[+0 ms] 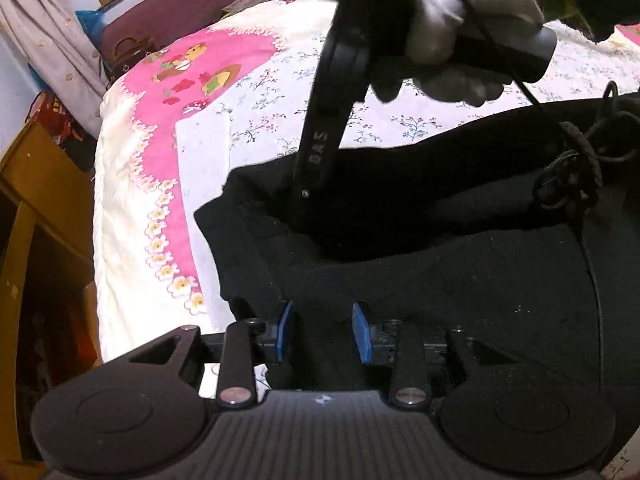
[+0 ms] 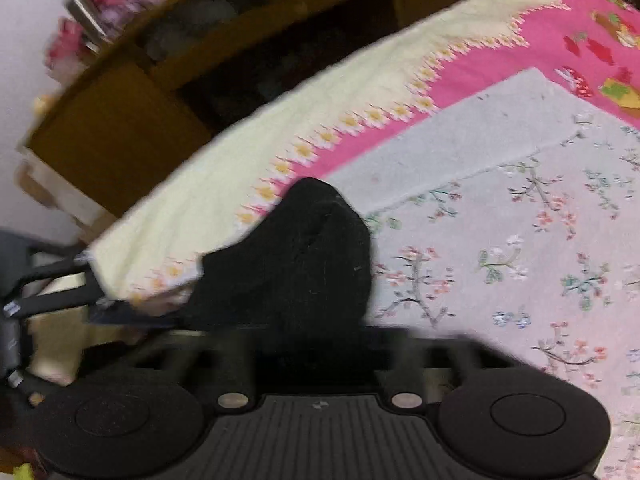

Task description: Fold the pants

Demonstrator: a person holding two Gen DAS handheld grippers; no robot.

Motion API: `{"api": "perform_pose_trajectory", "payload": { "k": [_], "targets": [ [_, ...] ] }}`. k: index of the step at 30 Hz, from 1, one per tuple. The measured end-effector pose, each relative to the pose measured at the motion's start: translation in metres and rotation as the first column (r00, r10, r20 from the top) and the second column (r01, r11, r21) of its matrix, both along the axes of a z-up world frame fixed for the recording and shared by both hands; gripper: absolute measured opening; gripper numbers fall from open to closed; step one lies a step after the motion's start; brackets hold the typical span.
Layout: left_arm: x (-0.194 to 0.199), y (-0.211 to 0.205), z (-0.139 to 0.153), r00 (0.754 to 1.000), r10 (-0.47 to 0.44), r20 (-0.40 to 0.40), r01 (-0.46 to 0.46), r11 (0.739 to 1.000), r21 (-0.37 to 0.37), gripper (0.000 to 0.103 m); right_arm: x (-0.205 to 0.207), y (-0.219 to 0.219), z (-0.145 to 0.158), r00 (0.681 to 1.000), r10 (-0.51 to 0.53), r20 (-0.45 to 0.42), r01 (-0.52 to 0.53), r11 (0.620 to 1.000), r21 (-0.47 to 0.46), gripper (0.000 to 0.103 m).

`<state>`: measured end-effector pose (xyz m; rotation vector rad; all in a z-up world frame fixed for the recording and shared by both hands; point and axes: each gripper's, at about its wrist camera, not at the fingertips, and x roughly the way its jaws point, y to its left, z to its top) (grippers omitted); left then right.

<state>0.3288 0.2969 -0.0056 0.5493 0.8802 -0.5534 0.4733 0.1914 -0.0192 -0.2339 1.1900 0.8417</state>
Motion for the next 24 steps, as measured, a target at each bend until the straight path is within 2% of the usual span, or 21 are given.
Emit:
{"api": "perform_pose_trajectory", "payload": {
  "k": [4,9,15,19,22,24],
  "targets": [
    [-0.008,0.010,0.008,1.000,0.014,0.003,-0.014,1.000,0.004,0.042,-0.027,-0.006,0.024,0.998,0.053,0.032,-0.054,0.998,0.042,0.000],
    [-0.041,0.021,0.038,1.000,-0.014,0.006,0.014,0.999,0.042,0.042,-0.078,0.003,0.051,0.983,0.175,0.060,-0.178,0.982,0.058,0.000],
    [-0.083,0.012,0.065,0.994,-0.107,0.022,0.104,0.991,0.088,0.044,-0.135,0.026,0.050,0.948,0.318,0.007,-0.318,0.945,0.080,0.000],
    [-0.101,0.007,0.054,0.991,-0.132,-0.008,0.132,0.986,0.105,0.050,-0.172,0.033,0.035,0.911,0.411,-0.025,-0.409,0.911,0.055,0.000],
    [-0.104,-0.002,0.031,0.989,-0.140,-0.050,0.144,0.985,0.092,0.050,-0.180,0.034,0.019,0.924,0.377,-0.065,-0.373,0.926,0.062,0.000],
    [-0.109,-0.012,0.012,0.983,-0.181,-0.038,0.185,0.972,0.147,0.051,-0.184,0.037,0.011,0.931,0.363,-0.050,-0.361,0.932,0.046,0.000]
  ]
}}
